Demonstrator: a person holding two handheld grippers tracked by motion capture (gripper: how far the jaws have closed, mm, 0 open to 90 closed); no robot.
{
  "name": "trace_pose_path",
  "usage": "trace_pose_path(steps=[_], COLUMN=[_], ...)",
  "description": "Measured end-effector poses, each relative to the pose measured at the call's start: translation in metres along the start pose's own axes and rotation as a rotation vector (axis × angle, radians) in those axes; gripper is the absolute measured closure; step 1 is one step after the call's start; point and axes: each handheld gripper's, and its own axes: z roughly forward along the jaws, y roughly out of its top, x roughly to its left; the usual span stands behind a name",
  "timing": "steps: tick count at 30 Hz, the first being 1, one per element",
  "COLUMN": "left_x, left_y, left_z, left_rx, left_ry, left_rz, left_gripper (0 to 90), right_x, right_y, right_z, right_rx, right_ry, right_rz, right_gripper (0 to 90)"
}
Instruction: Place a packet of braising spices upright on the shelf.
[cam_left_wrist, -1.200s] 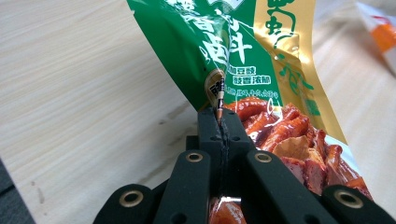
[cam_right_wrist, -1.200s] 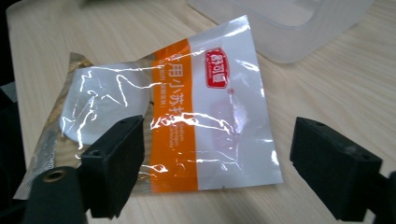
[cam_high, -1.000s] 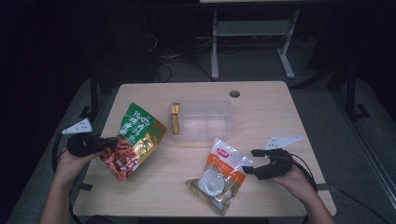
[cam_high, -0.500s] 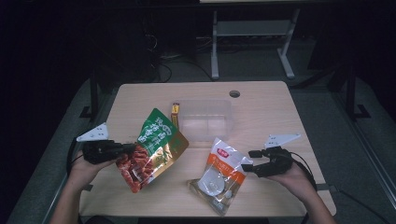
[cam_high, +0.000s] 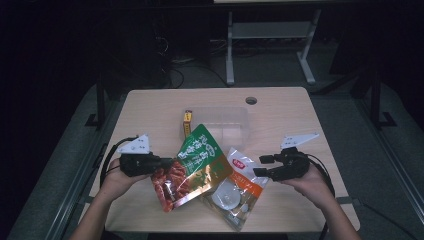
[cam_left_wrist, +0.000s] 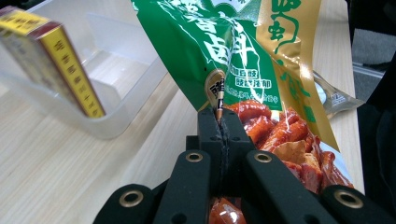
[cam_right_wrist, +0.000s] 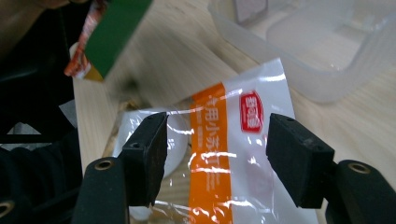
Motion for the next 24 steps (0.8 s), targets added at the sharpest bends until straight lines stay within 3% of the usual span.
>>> trace_pose_path(steps=[16,21,24], left_x=[-0.007,-0.009,-0.009], left_y=[0.030,0.031,0.032], left_z=[0.033,0.037,0.035], left_rx=[0.043,0.063,0.052], left_ry=[-0.022,-0.014,-0.012], left_rz=[0.086,0.107,0.113], left_gripper=[89.5,89.5,89.5], right_x=[0.008,0.006,0.007], right_y=[0.050,0.058,0.062], right_z=[0.014,0.016,0.016], right_rx=[-0.074,-0.094,-0.091], right_ry=[0.104,0.143,0.137], right_rz=[-0.069,-0.066,-0.071], right_gripper=[39.3,40.0,40.2])
